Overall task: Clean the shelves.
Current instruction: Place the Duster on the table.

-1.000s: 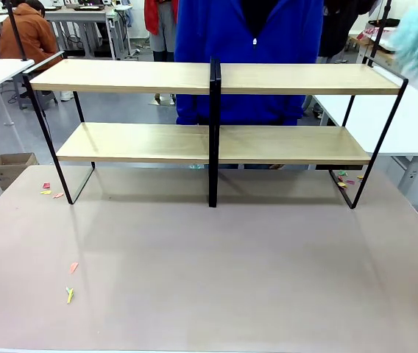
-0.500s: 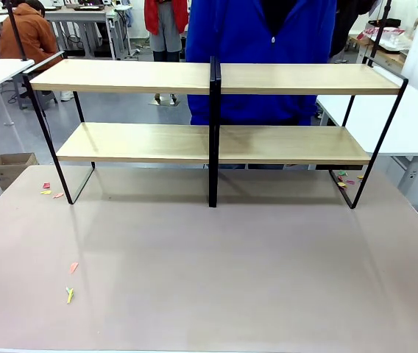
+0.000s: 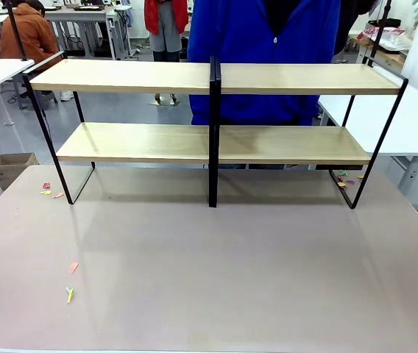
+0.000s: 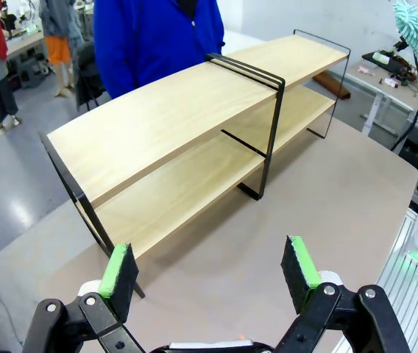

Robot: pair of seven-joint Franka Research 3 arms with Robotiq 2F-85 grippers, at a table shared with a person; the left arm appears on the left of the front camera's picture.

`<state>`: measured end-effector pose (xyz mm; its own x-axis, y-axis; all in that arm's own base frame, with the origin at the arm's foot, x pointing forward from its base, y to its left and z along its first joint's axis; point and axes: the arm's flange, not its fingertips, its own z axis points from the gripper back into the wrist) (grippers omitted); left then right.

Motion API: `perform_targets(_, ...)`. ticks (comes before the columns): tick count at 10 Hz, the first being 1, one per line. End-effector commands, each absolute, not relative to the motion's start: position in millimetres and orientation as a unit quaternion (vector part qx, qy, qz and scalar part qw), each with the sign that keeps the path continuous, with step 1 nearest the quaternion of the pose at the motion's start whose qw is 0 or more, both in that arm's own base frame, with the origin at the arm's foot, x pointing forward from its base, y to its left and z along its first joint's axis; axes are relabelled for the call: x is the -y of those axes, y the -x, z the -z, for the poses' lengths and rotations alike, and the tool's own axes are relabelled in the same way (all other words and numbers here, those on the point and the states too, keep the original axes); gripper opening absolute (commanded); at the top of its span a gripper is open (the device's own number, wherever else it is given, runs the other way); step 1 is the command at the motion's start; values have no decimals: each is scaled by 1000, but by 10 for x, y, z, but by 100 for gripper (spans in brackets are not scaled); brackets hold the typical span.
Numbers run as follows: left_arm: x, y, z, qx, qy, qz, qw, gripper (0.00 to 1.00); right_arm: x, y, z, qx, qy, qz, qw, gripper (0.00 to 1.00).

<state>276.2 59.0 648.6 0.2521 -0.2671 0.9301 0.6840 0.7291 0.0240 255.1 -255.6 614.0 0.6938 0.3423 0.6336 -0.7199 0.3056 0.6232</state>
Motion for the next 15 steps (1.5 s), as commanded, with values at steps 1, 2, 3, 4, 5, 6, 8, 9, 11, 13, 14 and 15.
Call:
perform_targets(1, -586, -2770, -6486, 528, 199, 310, 765, 100, 2556, -2544, -6110, 207, -472, -350, 782, 12)
perform_targets(2, -586, -2770, -6486, 528, 199, 310, 765, 100, 2556, -2544, -6110, 207, -472, -350, 782, 12)
perform_targets(3, -590, -2762, -6486, 527, 198, 310, 766, 100, 2558, -2551, -6138, 196, -482, -339, 784, 12)
perform_targets(4, -274, -2826, -6518, 425, 351, 376, 745, 100, 2588, -2369, -6163, 158, -447, -342, 811, 12)
perform_targets(5, 108, -3069, -6292, 335, 390, 374, 772, 100, 2216, -2454, -5976, 70, -409, -400, 817, 12)
perform_targets(6, 383, -3255, -5991, 232, 472, 340, 779, 100, 1863, -2609, -5755, 2, -394, -432, 812, 12)
perform_targets(8, 685, -3430, -5108, 104, 549, 201, 805, 100, 1258, -2882, -5270, -73, -367, -425, 824, 12)
perform_targets(9, 734, -3443, -4664, 55, 566, 133, 812, 100, 998, -2989, -5030, -84, -355, -410, 836, 12)
perform_targets(11, 584, -3397, -3993, 46, 611, -9, 790, 100, 520, -3214, -4593, -105, -376, -412, 824, 12)
perform_targets(13, 312, -3342, -3738, 107, 578, -35, 808, 100, 176, -3561, -4201, -112, -359, -415, 828, 12)
perform_targets(14, 212, -3355, -3673, 59, 566, -61, 820, 100, 43, -3712, -4052, -128, -364, -415, 824, 12)
perform_targets(15, 214, -3913, -3691, 81, 581, -19, 810, 100, -74, -3829, -3956, -143, -359, -412, 825, 12)
